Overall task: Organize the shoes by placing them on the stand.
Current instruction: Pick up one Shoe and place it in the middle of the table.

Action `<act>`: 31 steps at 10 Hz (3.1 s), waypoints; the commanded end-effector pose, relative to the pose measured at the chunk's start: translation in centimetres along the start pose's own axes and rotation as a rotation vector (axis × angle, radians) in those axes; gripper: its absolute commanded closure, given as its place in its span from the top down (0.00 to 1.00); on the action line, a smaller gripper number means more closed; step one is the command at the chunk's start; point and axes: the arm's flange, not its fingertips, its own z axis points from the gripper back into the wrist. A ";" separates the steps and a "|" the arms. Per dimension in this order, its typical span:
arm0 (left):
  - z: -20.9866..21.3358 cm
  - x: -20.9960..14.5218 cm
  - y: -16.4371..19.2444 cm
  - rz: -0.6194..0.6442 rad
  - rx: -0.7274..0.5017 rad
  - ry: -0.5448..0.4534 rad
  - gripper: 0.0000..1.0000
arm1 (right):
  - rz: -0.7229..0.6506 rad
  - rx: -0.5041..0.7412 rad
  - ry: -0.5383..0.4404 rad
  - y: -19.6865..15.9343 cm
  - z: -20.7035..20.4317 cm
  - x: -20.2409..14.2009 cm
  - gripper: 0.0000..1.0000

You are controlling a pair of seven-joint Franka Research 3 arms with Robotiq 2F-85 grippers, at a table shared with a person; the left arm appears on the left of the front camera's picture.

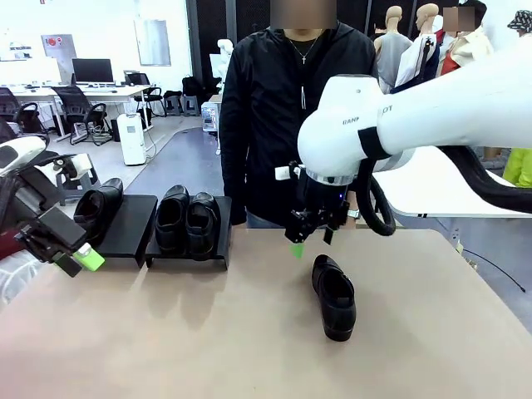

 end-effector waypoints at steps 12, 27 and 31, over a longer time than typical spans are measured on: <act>0.3 0.0 0.0 0.007 -0.010 0.004 1.00 | -0.680 -0.032 0.053 -1.3 -11.5 -0.6 1.00; 0.3 0.0 0.0 0.007 -0.010 0.004 1.00 | -0.648 -0.152 0.109 -3.9 -6.1 -4.1 0.00; 0.3 0.0 0.0 0.007 -0.010 0.004 1.00 | -0.718 -0.195 -0.089 0.2 1.2 -12.3 0.00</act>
